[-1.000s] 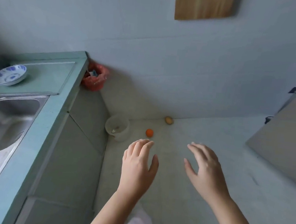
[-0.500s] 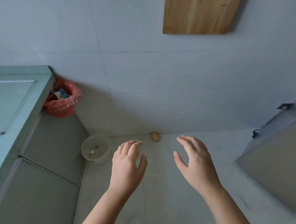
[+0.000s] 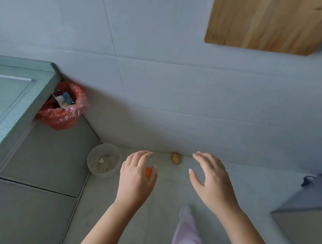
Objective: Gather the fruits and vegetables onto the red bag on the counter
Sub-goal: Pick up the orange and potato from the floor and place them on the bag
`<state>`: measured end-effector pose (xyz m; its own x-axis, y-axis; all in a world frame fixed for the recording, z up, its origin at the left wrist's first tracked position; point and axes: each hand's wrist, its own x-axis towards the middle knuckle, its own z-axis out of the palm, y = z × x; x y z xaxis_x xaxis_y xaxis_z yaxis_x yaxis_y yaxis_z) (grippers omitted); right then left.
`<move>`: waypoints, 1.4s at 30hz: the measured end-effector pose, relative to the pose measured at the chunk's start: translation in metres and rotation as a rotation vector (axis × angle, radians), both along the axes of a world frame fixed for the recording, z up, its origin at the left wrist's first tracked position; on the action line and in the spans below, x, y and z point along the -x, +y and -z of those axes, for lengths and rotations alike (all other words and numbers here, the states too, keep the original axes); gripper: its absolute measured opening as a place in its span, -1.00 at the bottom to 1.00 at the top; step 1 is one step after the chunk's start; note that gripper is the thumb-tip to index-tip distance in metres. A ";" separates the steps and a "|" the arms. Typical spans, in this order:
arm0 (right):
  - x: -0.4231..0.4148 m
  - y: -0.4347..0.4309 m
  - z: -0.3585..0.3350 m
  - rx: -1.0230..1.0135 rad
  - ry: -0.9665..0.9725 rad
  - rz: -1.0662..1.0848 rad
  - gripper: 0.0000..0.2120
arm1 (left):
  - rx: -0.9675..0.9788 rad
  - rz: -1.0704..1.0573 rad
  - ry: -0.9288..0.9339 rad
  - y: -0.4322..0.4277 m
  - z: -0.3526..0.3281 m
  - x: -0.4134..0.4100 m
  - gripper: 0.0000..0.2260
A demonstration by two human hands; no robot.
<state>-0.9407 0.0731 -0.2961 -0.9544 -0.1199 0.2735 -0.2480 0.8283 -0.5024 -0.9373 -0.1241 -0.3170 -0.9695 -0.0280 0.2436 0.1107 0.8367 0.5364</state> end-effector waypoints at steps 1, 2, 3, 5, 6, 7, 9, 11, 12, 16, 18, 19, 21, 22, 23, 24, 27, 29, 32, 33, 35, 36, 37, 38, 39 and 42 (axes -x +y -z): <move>0.017 0.005 0.004 -0.004 -0.017 -0.035 -0.60 | 0.011 -0.023 -0.014 0.006 0.002 0.011 -0.65; 0.034 0.011 0.007 -0.007 -0.035 -0.065 -0.60 | 0.019 -0.049 -0.023 0.012 0.004 0.023 -0.65; 0.051 0.018 0.010 -0.005 -0.045 -0.093 -0.60 | 0.024 -0.077 -0.030 0.017 0.005 0.035 -0.65; 0.081 0.032 0.019 0.003 -0.062 -0.152 -0.60 | 0.033 -0.154 -0.045 0.023 0.012 0.058 -0.64; 0.097 0.040 0.027 -0.002 -0.075 -0.178 -0.60 | 0.032 -0.202 -0.056 0.024 0.018 0.069 -0.63; 0.112 0.048 0.037 -0.011 -0.090 -0.198 -0.60 | 0.025 -0.247 -0.069 0.024 0.026 0.080 -0.62; 0.138 0.062 0.066 -0.025 -0.127 -0.218 -0.58 | 0.017 -0.312 -0.089 0.023 0.049 0.096 -0.62; 0.160 0.069 0.100 -0.031 -0.166 -0.228 -0.57 | 0.024 -0.334 -0.113 0.021 0.078 0.106 -0.62; 0.171 0.069 0.119 -0.026 -0.184 -0.232 -0.56 | 0.030 -0.329 -0.134 0.020 0.095 0.111 -0.62; 0.202 0.063 0.208 -0.004 -0.227 -0.225 -0.56 | 0.044 -0.313 -0.200 0.015 0.183 0.127 -0.63; 0.212 0.060 0.258 0.016 -0.244 -0.200 -0.55 | 0.050 -0.306 -0.221 0.012 0.233 0.137 -0.64; 0.215 0.060 0.284 0.025 -0.263 -0.192 -0.55 | 0.052 -0.301 -0.236 0.011 0.258 0.140 -0.64; 0.217 0.063 0.337 0.034 -0.298 -0.182 -0.54 | 0.051 -0.298 -0.262 0.009 0.310 0.146 -0.63; 0.218 0.064 0.363 0.037 -0.312 -0.179 -0.53 | 0.042 -0.298 -0.263 0.008 0.335 0.148 -0.62; 0.220 0.065 0.388 0.040 -0.327 -0.179 -0.53 | 0.030 -0.297 -0.258 0.008 0.359 0.152 -0.62; 0.222 0.066 0.413 0.042 -0.338 -0.176 -0.53 | 0.014 -0.292 -0.254 0.008 0.384 0.154 -0.63; 0.232 0.070 0.484 0.040 -0.361 -0.142 -0.60 | -0.023 -0.272 -0.276 0.008 0.457 0.159 -0.62; 0.239 0.069 0.530 0.022 -0.380 -0.131 -0.68 | -0.043 -0.277 -0.317 0.006 0.502 0.162 -0.60; 0.253 0.061 0.591 -0.009 -0.410 -0.129 -0.66 | -0.039 -0.278 -0.350 0.000 0.563 0.169 -0.59; 0.259 0.058 0.609 -0.030 -0.414 -0.145 -0.66 | -0.038 -0.274 -0.354 -0.002 0.580 0.172 -0.58; 0.272 0.053 0.644 -0.079 -0.397 -0.190 -0.65 | -0.022 -0.253 -0.359 -0.005 0.612 0.178 -0.56; 0.280 0.051 0.659 -0.092 -0.393 -0.192 -0.64 | -0.009 -0.240 -0.355 -0.007 0.627 0.181 -0.55; 0.288 0.050 0.672 -0.094 -0.400 -0.174 -0.63 | 0.004 -0.225 -0.354 -0.008 0.641 0.184 -0.55; 0.295 0.050 0.684 -0.091 -0.409 -0.147 -0.62 | 0.017 -0.207 -0.352 -0.009 0.655 0.188 -0.55; 0.302 0.050 0.694 -0.086 -0.415 -0.123 -0.61 | 0.029 -0.189 -0.349 -0.009 0.667 0.193 -0.56; 0.313 0.051 0.722 -0.088 -0.431 -0.098 -0.60 | 0.036 -0.165 -0.337 -0.011 0.700 0.204 -0.55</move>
<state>-1.2537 0.1239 -1.0180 -0.9620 -0.2204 -0.1615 -0.1111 0.8556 -0.5055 -1.1412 -0.1354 -1.0170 -0.9785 -0.1878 -0.0848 -0.2051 0.8477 0.4893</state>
